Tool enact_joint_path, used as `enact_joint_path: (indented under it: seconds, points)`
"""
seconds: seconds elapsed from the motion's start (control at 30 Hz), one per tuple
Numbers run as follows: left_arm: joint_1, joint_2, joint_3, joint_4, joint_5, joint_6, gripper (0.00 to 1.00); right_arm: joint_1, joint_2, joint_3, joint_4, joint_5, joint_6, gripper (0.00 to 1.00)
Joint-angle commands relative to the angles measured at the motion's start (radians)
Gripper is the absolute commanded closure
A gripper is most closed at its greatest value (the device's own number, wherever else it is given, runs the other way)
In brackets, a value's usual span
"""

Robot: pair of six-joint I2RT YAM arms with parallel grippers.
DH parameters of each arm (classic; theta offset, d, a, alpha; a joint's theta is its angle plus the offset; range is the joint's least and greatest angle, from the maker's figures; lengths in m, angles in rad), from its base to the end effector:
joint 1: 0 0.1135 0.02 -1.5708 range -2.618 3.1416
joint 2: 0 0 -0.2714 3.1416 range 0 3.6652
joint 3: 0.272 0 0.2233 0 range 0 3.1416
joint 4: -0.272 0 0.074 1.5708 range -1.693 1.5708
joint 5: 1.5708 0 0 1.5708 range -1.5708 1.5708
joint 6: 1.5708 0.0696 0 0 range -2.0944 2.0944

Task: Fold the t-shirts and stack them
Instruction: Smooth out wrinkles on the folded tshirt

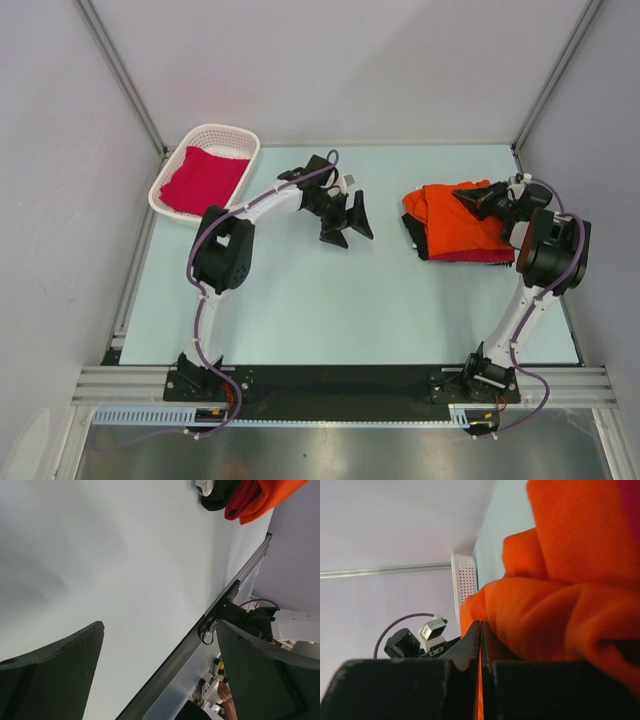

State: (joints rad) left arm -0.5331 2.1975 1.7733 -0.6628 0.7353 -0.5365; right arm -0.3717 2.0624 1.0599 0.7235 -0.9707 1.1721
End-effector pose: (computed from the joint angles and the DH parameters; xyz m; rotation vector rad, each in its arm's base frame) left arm 0.3710 -0.2731 0.1883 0.2632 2.8208 -1.2893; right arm 0.4153 -0.1002 0.1726 0.7567 1.8226 1.4293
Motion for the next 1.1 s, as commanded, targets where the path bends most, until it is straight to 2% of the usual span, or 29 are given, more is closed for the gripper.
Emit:
enact_joint_path:
  seconds: [0.0, 0.17, 0.37, 0.53, 0.7, 0.8, 0.83, 0.87, 0.9, 0.93, 0.97, 1.0, 1.03, 1.07]
  points:
    - [0.008, -0.077, -0.021, -0.014, -0.008, 0.044, 0.00, -0.001, 0.094, 0.067, -0.009, 0.003, -0.081, 1.00]
    - [0.008, -0.082, -0.035, -0.029, -0.017, 0.058, 0.00, -0.009, 0.191, 0.143, 0.011, 0.012, -0.052, 1.00]
    - [0.008, -0.081, -0.028, -0.038, -0.019, 0.063, 0.00, -0.012, 0.194, 0.187, 0.005, -0.009, -0.034, 1.00]
    - [0.007, -0.068, -0.008, -0.040, -0.005, 0.059, 0.00, -0.007, 0.098, 0.176, 0.163, -0.066, 0.116, 1.00]
    - [0.007, -0.061, -0.003, -0.032, 0.015, 0.061, 0.01, 0.019, -0.063, 0.204, 0.084, -0.085, 0.118, 1.00]
    - [0.007, -0.082, -0.017, -0.032, -0.010, 0.075, 0.01, 0.071, -0.165, 0.277, -0.134, -0.085, -0.033, 1.00]
    - [0.005, -0.091, -0.015, -0.034, -0.023, 0.092, 0.02, 0.089, -0.206, 0.314, -0.361, -0.077, -0.110, 1.00]
    - [0.007, -0.103, -0.017, -0.046, -0.066, 0.102, 0.02, 0.115, -0.222, 0.368, -0.504, -0.060, -0.199, 1.00]
    - [0.007, -0.129, -0.018, -0.050, -0.095, 0.113, 0.02, 0.143, -0.234, 0.491, -0.664, 0.019, -0.441, 1.00]
    - [0.010, -0.149, -0.018, -0.061, -0.118, 0.136, 0.02, 0.216, -0.234, 0.579, -1.004, 0.088, -0.551, 1.00]
    - [0.010, -0.166, -0.018, -0.067, -0.175, 0.145, 0.05, 0.258, -0.222, 0.656, -1.145, 0.272, -0.662, 1.00]
    - [0.012, -0.183, -0.021, -0.070, -0.201, 0.156, 0.07, 0.299, -0.210, 0.774, -1.253, 0.365, -0.774, 0.98]
    - [0.015, -0.226, -0.023, -0.078, -0.229, 0.167, 0.08, 0.397, -0.193, 0.811, -1.398, 0.451, -0.813, 0.93]
    - [0.018, -0.245, -0.028, -0.080, -0.281, 0.171, 0.20, 0.433, -0.156, 0.833, -1.442, 0.562, -0.834, 0.87]
